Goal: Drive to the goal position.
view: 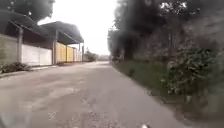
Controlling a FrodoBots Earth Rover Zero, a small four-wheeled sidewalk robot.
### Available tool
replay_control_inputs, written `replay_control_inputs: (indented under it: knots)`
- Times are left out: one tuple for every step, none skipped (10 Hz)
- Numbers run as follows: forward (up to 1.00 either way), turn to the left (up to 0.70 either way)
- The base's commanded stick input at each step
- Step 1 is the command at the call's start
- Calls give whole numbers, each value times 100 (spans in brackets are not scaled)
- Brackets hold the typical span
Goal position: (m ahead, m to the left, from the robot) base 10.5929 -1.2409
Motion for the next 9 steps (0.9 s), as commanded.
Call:
replay_control_inputs:
  knots:
    - [85, 8]
    - [85, 8]
    - [85, 7]
    - [85, 4]
    - [85, 0]
    - [85, 0]
    - [85, 0]
    - [85, 0]
    - [85, 0]
